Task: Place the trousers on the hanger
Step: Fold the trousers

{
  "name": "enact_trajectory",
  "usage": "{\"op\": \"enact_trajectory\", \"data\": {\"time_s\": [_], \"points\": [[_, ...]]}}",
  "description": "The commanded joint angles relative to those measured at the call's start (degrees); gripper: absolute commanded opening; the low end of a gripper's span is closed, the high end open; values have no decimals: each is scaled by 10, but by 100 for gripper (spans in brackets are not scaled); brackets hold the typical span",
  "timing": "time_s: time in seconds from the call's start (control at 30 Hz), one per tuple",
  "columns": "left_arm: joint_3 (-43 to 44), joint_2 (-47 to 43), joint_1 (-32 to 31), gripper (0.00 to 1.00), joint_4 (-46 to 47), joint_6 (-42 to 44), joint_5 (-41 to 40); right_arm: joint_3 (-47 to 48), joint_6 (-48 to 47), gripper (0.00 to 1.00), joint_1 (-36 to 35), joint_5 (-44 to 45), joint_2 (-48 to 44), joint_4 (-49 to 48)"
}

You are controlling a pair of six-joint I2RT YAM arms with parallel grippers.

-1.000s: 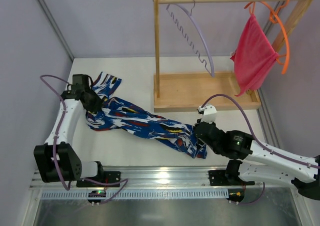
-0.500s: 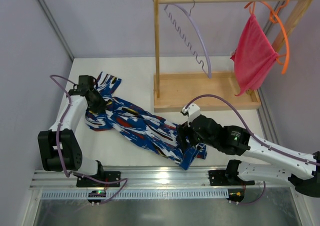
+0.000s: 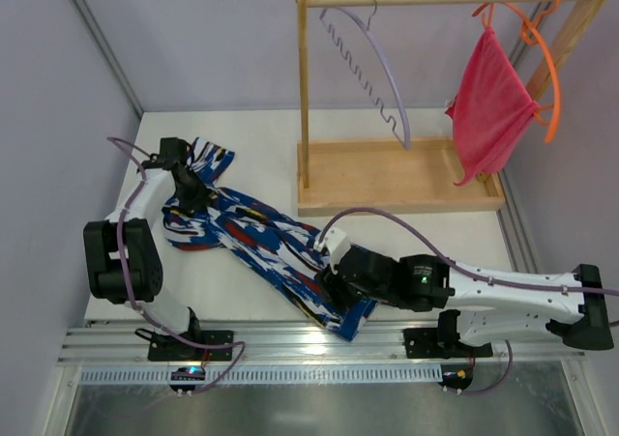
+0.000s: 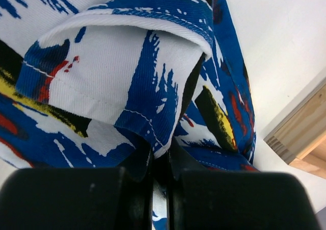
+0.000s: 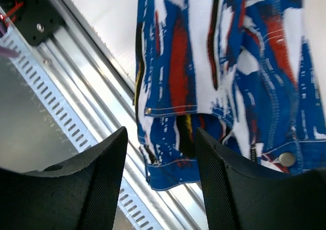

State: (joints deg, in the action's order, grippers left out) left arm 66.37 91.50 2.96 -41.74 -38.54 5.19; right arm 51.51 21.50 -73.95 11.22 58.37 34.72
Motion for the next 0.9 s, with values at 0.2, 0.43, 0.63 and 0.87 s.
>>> {"op": "enact_trajectory", "data": {"time_s": [0.2,0.43,0.63,0.87], "points": [[48,51,0,0,34,-12,-4,-34,63,52,-138,128,56,-47],[38,57,-1,0,37,-13,-4,-76,106,50,-204,191,104,-47],[25,60,0,0,44,-12,-3,-69,141,51,-219,212,197,-35],[39,60,0,0,32,-2,-8,23,184,54,-229,248,331,51]]}}
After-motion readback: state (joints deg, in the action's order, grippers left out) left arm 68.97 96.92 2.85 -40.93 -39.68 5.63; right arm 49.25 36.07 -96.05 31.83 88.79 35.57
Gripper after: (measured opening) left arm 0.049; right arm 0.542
